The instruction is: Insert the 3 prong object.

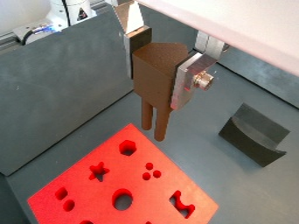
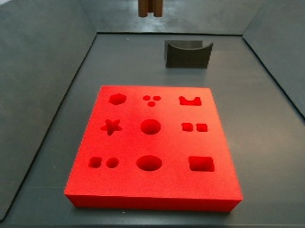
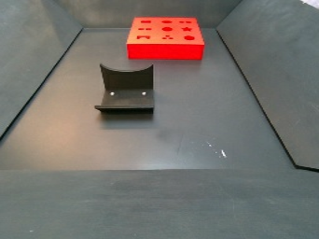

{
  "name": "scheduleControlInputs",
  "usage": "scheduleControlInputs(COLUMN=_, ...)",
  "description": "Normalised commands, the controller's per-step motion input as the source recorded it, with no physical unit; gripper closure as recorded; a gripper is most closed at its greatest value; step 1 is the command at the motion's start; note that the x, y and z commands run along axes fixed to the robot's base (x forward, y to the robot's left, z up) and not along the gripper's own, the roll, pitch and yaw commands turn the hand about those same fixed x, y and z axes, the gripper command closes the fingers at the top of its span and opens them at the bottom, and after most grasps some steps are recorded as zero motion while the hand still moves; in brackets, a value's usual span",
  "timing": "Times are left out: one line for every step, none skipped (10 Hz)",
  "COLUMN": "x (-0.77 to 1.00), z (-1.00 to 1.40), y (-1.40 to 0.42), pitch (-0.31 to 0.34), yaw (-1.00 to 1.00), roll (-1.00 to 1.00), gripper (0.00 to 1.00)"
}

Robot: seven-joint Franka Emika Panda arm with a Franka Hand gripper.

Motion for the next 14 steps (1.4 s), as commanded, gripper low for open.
scheduleControlInputs(x=0.00, z=-0.02, y=0.00, pitch=0.000, yaw=0.00, roll=0.00, gripper=1.00)
scheduleControlInputs(x=0.00, z=-0.19, y=0.00, pitch=0.010, yaw=-0.30, roll=0.00, gripper=1.00)
scheduleControlInputs(x=0.03, z=-0.26, y=0.01, pitch=0.043, yaw=-0.80, roll=0.00, gripper=1.00)
scheduleControlInputs(x=0.00, z=-0.31, y=0.01, pitch=0.039, yaw=-0.95, roll=0.00, gripper=1.00)
scheduleControlInputs(x=0.00, z=-0.33, y=0.01, pitch=0.041, yaw=-1.00, roll=0.00, gripper=1.00)
scheduleControlInputs(x=0.00, z=-0.31, y=0.00, pitch=0.034, yaw=-1.00, roll=0.00, gripper=1.00)
scheduleControlInputs(x=0.00, z=-0.27, y=0.00, pitch=0.024, yaw=-1.00, roll=0.00, gripper=1.00)
scheduleControlInputs(x=0.00, z=-0.20, y=0.00, pitch=0.003, yaw=-1.00, roll=0.00, gripper=1.00)
scheduleControlInputs(x=0.00, z=-0.02, y=0.00, pitch=0.011, yaw=-1.00, roll=0.00, gripper=1.00)
scheduleControlInputs(x=0.00, z=0.00, y=0.00, pitch=0.040, yaw=-1.00, roll=0.00, gripper=1.00)
scheduleControlInputs(x=0.00, z=0.00, y=0.00, pitch=0.051, yaw=-1.00, roll=0.00, gripper=1.00)
scheduleControlInputs(x=0.00, z=0.00, y=0.00, pitch=0.050, yaw=-1.00, roll=0.00, gripper=1.00)
scheduleControlInputs(x=0.00, z=0.00, y=0.00, pitch=0.004, yaw=-1.00, roll=0.00, gripper=1.00)
scheduleControlInputs(x=0.00, z=0.00, y=0.00, pitch=0.000, yaw=-1.00, roll=0.00, gripper=1.00)
